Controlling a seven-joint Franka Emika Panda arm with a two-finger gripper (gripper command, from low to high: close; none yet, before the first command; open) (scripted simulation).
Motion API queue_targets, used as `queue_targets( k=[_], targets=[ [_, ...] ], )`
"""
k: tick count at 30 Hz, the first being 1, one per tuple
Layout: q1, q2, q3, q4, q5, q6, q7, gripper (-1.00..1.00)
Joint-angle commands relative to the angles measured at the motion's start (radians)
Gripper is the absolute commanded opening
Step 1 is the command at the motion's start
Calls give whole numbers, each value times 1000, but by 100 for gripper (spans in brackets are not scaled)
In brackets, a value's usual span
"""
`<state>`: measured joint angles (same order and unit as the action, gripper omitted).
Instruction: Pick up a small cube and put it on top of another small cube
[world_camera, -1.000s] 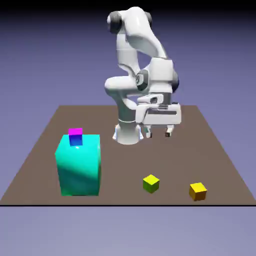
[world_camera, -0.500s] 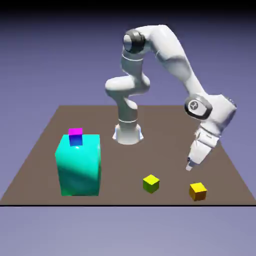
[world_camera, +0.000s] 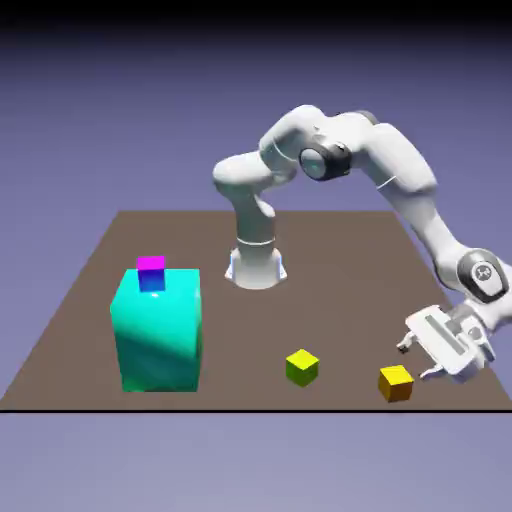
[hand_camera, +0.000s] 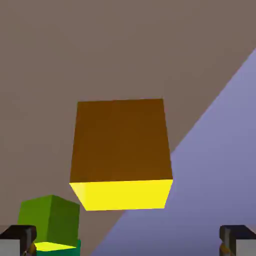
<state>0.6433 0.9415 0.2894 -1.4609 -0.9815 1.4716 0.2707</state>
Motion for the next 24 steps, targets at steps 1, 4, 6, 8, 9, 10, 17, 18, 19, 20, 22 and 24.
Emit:
queue_targets(
  k=[1,4,6,8,9,10,17,18,19,20,22,24],
  targets=[
    [-22,12,-13,-32,-18,43,18,0],
    [-52,29,-30,-74,-42,102,42,-100],
    [-30,17,-17,-43,-24,59,24,-100],
    [-23,-14,12,-23,-2,1,7,-100],
    [-59,-36,31,-60,-4,4,18,-100],
    [-95,-58,50,-96,-6,6,29,-100],
    [-347,-210,183,-350,-22,21,107,-100],
    [-383,-232,203,-386,-25,23,118,-100],
    [-419,-254,222,-422,-27,25,130,-100],
    [-454,-276,241,-458,-29,28,141,-100],
    [-526,-319,279,-531,-34,32,163,-100],
    [-581,-352,308,-586,-37,35,180,-100]
  ],
)
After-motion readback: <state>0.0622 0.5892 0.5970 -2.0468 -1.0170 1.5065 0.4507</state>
